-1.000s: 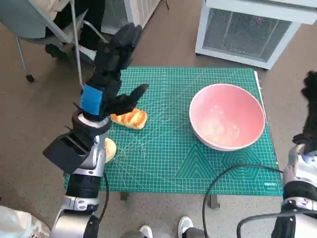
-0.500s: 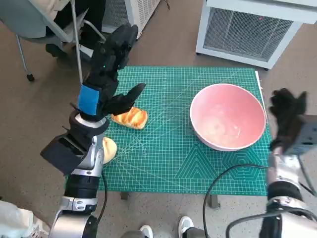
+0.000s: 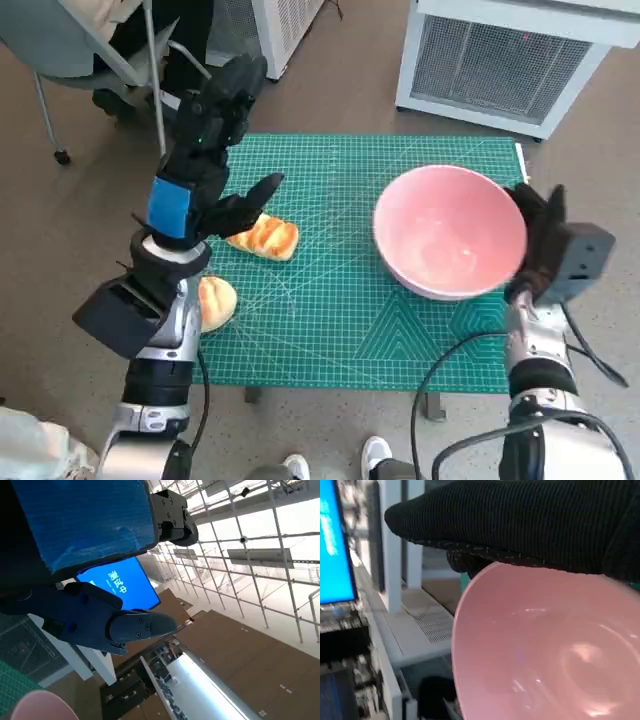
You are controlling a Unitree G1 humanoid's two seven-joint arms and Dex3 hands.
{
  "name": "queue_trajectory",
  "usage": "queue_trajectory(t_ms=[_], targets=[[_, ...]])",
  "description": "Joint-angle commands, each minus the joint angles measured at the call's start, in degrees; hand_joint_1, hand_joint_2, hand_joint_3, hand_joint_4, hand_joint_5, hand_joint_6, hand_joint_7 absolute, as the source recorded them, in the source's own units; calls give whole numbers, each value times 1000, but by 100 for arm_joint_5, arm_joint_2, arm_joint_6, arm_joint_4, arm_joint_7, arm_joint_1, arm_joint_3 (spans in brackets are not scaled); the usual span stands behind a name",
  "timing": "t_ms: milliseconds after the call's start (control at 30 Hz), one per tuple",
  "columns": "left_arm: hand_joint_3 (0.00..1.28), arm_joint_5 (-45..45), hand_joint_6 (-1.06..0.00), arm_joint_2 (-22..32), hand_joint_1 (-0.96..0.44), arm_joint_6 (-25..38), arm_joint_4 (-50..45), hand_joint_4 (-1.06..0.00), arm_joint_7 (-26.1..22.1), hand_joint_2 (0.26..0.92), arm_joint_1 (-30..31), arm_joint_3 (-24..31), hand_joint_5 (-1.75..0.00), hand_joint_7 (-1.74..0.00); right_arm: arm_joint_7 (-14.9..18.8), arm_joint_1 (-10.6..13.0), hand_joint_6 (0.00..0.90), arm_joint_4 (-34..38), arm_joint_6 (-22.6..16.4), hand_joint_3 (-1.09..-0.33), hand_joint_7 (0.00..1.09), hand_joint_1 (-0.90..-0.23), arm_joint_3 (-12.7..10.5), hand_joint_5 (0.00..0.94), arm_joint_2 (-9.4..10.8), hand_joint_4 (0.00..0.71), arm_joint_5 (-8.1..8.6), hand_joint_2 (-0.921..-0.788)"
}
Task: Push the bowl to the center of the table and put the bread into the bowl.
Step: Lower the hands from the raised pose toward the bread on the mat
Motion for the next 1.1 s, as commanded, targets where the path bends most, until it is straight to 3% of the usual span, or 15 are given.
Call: queue_trajectory(t_ms=[33,200,733,933,1100], targets=[[379,43,-84,93,-430,122,-247,-215,76,921,151,68,-2,-470,58,-90,258,79,160,-820,88,-458,27,7,212,238,-55,-921],[376,54,-109,144,-429,222,-442,-221,121,921,279,117,-3,-427,47,-190,254,82,187,-829,82,-457,70,2,343,230,-100,-921],[368,250,-200,252,-443,357,-832,-230,389,921,646,237,-1,-228,186,-567,252,100,455,-837,70,-451,-40,0,782,221,28,-921],[368,458,-217,297,-451,327,-851,-229,555,921,730,289,0,-194,207,-658,253,89,451,-841,66,-438,-4,0,741,220,-50,-921],[372,741,-224,458,-472,245,-741,-228,671,921,755,356,0,-180,198,-778,250,8,237,-851,62,-437,65,0,574,212,-116,-921]])
